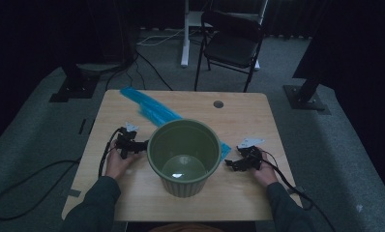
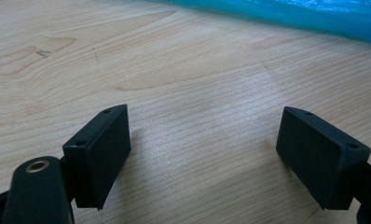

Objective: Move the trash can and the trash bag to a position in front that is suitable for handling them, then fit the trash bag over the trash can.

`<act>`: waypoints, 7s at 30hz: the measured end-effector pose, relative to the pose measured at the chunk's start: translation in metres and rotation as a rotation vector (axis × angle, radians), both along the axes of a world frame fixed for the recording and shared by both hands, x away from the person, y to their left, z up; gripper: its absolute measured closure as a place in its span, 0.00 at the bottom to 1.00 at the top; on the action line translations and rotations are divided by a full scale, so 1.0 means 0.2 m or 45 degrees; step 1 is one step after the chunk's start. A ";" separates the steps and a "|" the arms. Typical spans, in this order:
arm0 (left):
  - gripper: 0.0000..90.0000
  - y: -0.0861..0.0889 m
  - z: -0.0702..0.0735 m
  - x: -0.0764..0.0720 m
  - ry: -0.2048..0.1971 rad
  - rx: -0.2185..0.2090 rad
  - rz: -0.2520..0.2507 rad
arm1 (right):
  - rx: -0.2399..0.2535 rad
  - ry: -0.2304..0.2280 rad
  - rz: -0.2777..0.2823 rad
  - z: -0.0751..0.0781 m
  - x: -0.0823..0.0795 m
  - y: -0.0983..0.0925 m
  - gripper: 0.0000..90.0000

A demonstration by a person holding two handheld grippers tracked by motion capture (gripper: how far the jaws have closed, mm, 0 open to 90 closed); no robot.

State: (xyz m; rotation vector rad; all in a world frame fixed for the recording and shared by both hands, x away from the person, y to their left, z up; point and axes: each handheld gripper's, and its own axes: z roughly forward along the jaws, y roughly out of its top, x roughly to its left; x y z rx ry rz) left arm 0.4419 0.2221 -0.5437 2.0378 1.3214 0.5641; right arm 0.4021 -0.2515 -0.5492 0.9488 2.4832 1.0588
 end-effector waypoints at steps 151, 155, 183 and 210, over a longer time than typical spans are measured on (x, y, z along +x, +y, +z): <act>0.48 0.01 0.28 -0.43 -0.077 -0.124 -0.338 | -0.096 0.205 0.123 0.12 -0.02 0.32 0.35; 0.48 0.00 0.28 -0.42 -0.081 -0.120 -0.332 | -0.166 0.187 0.117 0.11 -0.02 0.36 0.33; 0.54 0.02 0.29 -0.49 -0.033 -0.182 -0.371 | -0.120 0.168 -0.040 0.23 0.05 0.23 0.99; 0.54 -0.11 0.29 -0.48 -0.043 -0.173 -0.473 | 0.052 -0.017 -0.019 0.74 0.09 0.11 0.99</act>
